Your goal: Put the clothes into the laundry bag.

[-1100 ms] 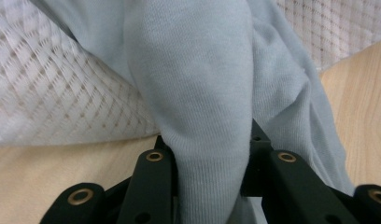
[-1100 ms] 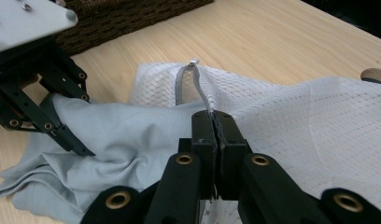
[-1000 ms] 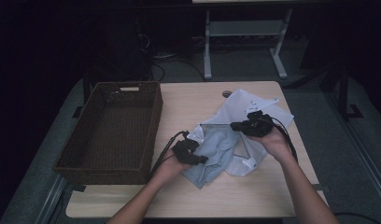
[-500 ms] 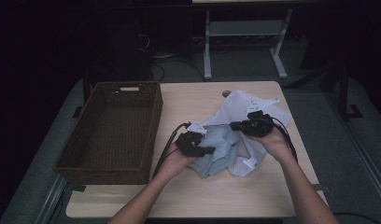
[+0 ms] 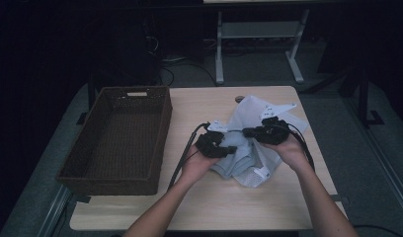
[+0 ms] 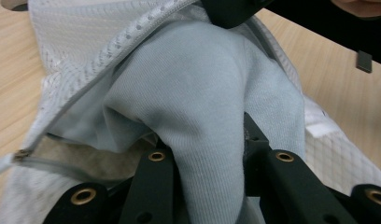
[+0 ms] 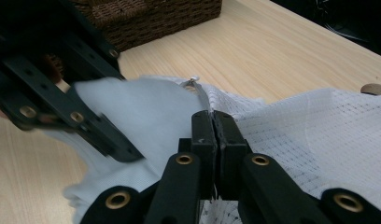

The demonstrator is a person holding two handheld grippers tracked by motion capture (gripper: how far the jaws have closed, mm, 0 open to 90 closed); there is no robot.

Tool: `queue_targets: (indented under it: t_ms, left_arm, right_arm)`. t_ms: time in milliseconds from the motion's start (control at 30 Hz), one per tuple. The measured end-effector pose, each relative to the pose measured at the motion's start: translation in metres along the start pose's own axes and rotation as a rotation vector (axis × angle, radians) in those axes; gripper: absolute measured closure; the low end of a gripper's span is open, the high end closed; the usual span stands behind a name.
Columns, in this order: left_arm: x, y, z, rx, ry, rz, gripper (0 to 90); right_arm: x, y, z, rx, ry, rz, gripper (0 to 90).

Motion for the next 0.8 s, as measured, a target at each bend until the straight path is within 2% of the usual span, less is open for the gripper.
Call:
queue_targets:
  t_ms: [100, 533, 733, 800]
  left_arm:
    - [0.009, 0.003, 0.0, 0.001, 0.009, -0.009, 71.3]
    - [0.049, 0.009, 0.005, -0.008, -0.002, -0.041, 64.9]
    - [0.057, 0.005, 0.001, -0.009, 0.004, -0.056, 51.0]
    - [0.055, 0.003, 0.001, 0.0, -0.013, -0.05, 43.2]
  right_arm:
    - [-0.001, 0.0, 0.0, -0.001, 0.0, 0.004, 87.4]
    - [-0.001, 0.0, 0.0, -0.002, -0.001, -0.003, 87.3]
    - [0.0, -0.001, 0.001, -0.001, -0.002, -0.008, 87.3]
    - [0.0, -0.002, 0.002, 0.004, -0.004, -0.009, 87.3]
Point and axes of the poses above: each handheld gripper's, and its own axes: x roughly forward along the jaws, y roughly out of its top, z roughly to its right, the point moved 6 cm from there along x, roughly forward along the jaws, and after that the axes turned 14 degrees about -z, right-handed, at the moved point
